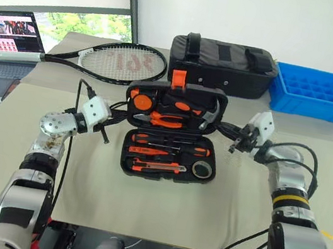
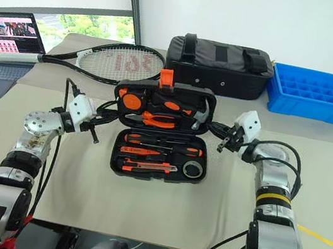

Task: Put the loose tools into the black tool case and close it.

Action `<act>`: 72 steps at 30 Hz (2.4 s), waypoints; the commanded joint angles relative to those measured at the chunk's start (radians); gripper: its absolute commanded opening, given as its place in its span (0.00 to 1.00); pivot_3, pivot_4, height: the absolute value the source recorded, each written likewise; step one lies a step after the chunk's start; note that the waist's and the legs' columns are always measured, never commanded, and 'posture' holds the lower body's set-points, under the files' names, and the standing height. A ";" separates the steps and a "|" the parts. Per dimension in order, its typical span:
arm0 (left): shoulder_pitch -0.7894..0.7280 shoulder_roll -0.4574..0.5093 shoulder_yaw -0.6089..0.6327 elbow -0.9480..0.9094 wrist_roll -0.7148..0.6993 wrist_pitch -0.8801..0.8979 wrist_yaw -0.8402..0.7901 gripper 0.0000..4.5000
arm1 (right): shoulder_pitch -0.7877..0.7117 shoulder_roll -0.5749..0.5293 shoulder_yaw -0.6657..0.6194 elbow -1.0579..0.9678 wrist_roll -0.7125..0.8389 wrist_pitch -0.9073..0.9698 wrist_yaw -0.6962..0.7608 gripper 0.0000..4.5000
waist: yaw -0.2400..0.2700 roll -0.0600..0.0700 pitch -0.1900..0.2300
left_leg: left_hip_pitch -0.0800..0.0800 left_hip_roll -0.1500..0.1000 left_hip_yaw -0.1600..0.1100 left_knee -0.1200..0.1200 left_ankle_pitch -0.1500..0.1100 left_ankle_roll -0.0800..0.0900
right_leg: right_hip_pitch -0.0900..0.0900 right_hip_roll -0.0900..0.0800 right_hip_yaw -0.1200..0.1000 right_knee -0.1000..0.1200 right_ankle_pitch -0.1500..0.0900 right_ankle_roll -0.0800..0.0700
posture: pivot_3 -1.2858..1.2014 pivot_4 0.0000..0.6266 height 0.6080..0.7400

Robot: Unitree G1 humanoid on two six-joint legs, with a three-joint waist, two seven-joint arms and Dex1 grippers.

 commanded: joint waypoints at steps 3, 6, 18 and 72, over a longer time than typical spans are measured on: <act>0.052 0.078 -0.055 -0.017 0.046 -0.173 -0.014 0.16 | 0.090 -0.089 0.037 -0.157 -0.028 -0.172 0.078 0.16 | 0.002 0.000 0.000 | 0.000 0.000 0.000 0.000 0.000 0.000 | 0.001 0.000 0.000 0.000 0.000 0.000 | 0.52 0.24 0.76; 0.084 0.100 -0.060 -0.040 0.007 -0.182 -0.038 0.39 | 0.153 -0.126 0.029 -0.218 -0.002 -0.159 0.085 0.37 | 0.000 0.001 -0.001 | 0.003 0.000 0.001 -0.001 -0.001 0.002 | 0.002 0.000 0.000 0.000 0.000 0.000 | 0.52 0.24 0.76; 0.168 0.167 0.050 0.007 -0.110 0.011 0.018 0.74 | 0.680 -0.402 0.069 -0.942 0.201 0.505 0.204 0.61 | 0.001 -0.001 0.000 | 0.013 0.003 0.002 -0.001 -0.001 0.003 | 0.014 0.000 -0.002 -0.008 -0.001 0.000 | 0.52 0.24 0.76; -0.119 -0.155 -0.293 -0.217 0.006 0.662 -0.149 0.74 | 0.491 0.228 0.285 -1.109 -0.068 1.018 -0.683 0.61 | 0.002 -0.002 -0.004 | 0.007 0.000 -0.002 0.009 0.002 0.010 | 0.015 0.003 0.001 -0.009 -0.002 0.008 | 0.52 0.24 0.76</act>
